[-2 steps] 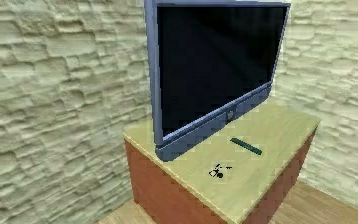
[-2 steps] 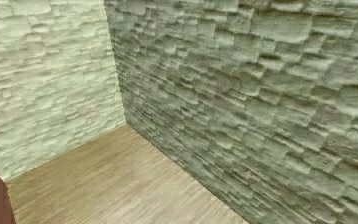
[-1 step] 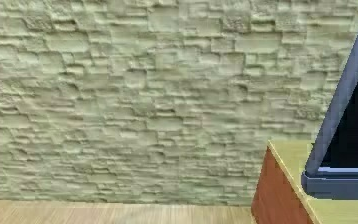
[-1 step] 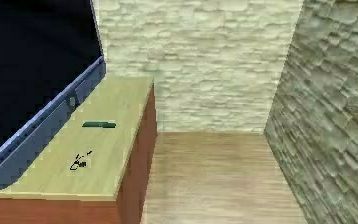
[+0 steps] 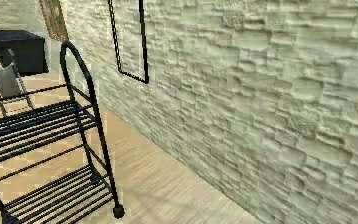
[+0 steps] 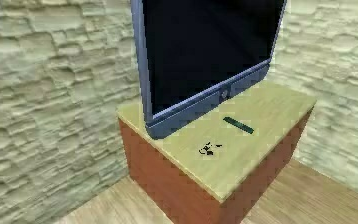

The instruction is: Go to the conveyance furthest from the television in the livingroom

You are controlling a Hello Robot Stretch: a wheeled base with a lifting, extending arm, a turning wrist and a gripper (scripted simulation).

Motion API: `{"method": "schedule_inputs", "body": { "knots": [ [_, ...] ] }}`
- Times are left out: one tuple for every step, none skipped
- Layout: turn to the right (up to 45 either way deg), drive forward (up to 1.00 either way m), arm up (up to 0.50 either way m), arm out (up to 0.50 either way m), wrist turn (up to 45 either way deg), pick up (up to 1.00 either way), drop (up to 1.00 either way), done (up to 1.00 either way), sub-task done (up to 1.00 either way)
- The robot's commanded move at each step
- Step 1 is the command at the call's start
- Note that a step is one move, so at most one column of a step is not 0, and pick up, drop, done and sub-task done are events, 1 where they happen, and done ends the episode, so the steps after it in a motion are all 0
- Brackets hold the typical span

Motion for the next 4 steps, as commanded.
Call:
{"method": "schedule_inputs", "body": {
  "knots": [
    [-45.0,0.00,0.00,0.00,0.0,0.00,0.00,0.00,0.00],
    [-42.0,0.00,0.00,0.00,0.0,0.00,0.00,0.00,0.00],
    [0.0,1.00,0.00,0.00,0.0,0.00,0.00,0.00,0.00],
    [-3.0,0.00,0.00,0.00,0.0,0.00,0.00,0.00,0.00]
  ]
}}
